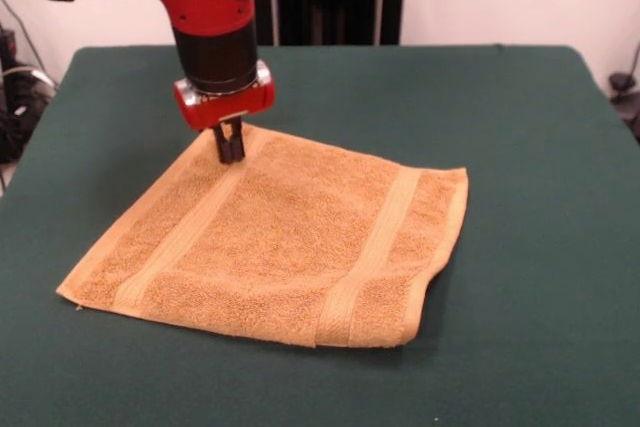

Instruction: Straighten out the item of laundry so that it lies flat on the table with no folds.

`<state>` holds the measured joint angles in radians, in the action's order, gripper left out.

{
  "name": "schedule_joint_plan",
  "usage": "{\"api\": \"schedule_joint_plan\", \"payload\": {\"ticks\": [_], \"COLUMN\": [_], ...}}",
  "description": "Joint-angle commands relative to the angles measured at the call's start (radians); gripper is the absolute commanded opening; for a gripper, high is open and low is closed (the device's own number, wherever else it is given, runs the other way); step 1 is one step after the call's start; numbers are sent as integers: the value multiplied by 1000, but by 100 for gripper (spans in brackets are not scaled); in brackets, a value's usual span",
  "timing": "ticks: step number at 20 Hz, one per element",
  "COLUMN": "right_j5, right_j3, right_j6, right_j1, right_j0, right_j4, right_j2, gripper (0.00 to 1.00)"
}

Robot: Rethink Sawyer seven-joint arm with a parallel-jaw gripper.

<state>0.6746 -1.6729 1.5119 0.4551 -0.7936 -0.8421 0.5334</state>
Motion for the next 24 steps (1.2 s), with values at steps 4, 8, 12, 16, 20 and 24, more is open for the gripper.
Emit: {"api": "schedule_joint_plan", "payload": {"ticks": [4,8,12,16,20,24], "right_j5": [-20,5,-7,-42,-76,-101], "right_j3": [-37,-16,15,24,25,6], "right_j6": [37,26,32,53,77,95], "right_j1": [34,3,-55,-81,-99,-89], "right_j0": [6,10,25,38,51,58], "right_j4": [24,39,29,15,14,28], "right_j2": [-37,-40,-60,-75,-81,-76], "gripper": [0,0,0,0,0,0]}}
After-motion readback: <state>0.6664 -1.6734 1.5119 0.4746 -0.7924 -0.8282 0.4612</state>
